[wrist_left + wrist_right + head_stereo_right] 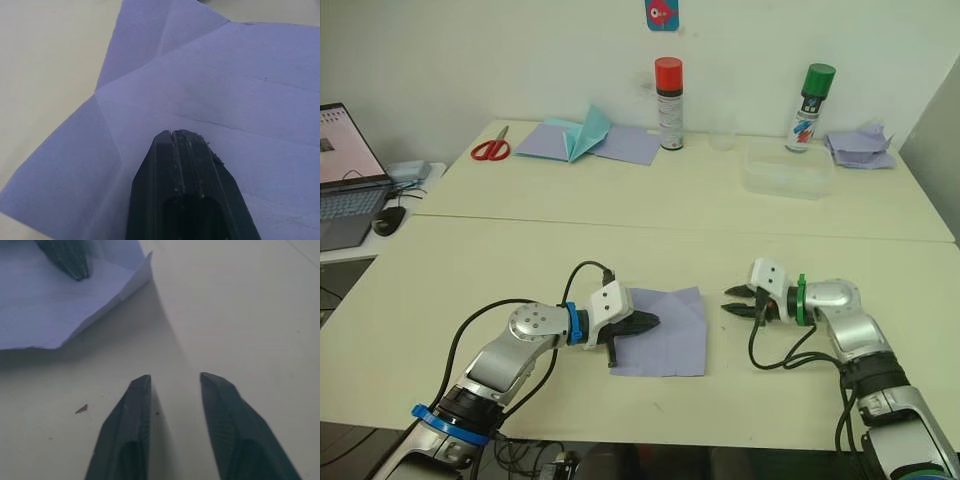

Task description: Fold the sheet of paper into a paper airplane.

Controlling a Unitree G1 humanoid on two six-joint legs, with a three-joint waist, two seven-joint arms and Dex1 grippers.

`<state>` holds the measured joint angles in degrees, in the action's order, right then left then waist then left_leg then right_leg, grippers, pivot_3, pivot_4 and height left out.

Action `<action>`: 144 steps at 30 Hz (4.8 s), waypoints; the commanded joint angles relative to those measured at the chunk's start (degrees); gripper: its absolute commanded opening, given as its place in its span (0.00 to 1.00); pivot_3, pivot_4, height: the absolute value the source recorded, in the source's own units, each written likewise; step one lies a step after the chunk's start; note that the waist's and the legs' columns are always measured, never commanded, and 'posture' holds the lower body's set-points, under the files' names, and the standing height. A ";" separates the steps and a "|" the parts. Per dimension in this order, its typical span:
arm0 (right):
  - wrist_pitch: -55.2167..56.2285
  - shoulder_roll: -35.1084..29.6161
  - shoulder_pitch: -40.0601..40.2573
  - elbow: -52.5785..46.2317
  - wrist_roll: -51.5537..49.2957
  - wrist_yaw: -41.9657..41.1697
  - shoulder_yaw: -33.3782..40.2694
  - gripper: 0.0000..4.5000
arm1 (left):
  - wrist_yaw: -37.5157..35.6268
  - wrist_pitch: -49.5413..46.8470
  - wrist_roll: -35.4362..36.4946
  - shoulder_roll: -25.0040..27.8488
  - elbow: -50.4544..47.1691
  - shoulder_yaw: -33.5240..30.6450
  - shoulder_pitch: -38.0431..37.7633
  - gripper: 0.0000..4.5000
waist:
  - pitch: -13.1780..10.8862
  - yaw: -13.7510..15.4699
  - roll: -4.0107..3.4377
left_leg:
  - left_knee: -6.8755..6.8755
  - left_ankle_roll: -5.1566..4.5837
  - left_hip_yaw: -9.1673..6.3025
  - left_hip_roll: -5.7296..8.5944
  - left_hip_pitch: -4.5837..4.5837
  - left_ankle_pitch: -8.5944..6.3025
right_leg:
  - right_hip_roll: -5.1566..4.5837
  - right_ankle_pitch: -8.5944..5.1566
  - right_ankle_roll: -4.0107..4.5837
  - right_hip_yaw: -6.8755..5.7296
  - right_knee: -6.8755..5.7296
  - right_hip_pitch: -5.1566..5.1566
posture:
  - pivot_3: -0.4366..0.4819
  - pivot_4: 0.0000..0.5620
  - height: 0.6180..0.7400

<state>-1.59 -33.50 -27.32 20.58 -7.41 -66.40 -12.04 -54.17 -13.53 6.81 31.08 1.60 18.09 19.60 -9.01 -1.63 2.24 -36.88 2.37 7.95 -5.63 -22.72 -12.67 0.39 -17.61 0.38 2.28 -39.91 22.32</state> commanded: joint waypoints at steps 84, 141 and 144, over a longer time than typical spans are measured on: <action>-18.16 6.10 5.37 -18.27 -5.34 14.76 3.76 0.00 | -3.48 -10.57 0.50 4.10 -1.74 -1.48 -1.93 0.00 | 0.34 -0.17 -0.21 | 0.55 -0.01 -0.16 -0.04 -0.10 -0.03 | 0.02 -0.19 -0.15 0.08 0.65 -0.01 | 0.48 0.27 1.00; -30.60 12.43 5.94 -23.81 -11.87 12.46 -0.82 0.00 | -3.98 -15.00 9.98 -2.46 -5.45 -6.45 0.05 0.00 | 0.34 -0.05 -0.19 | 0.73 -0.02 -0.19 -0.03 -0.20 -0.03 | 0.04 -0.17 -0.13 0.03 0.85 0.02 | 0.48 0.27 1.00; -30.42 12.52 6.01 -23.94 -11.79 12.65 -1.13 0.00 | -3.77 -15.23 10.74 -2.26 -5.20 -7.09 0.39 0.00 | 0.34 -0.06 -0.19 | 0.74 -0.01 -0.21 -0.05 -0.19 -0.03 | 0.07 -0.17 -0.13 0.02 0.85 0.02 | 0.48 0.27 1.00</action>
<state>-32.98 -21.28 -20.86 -1.95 -19.06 -53.72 -13.01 -58.03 -28.67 16.02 28.87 -1.78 12.99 19.02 -8.66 -1.69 2.05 -36.14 2.36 7.75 -5.67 -22.91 -12.70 0.47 -17.77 0.26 2.31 -39.06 22.34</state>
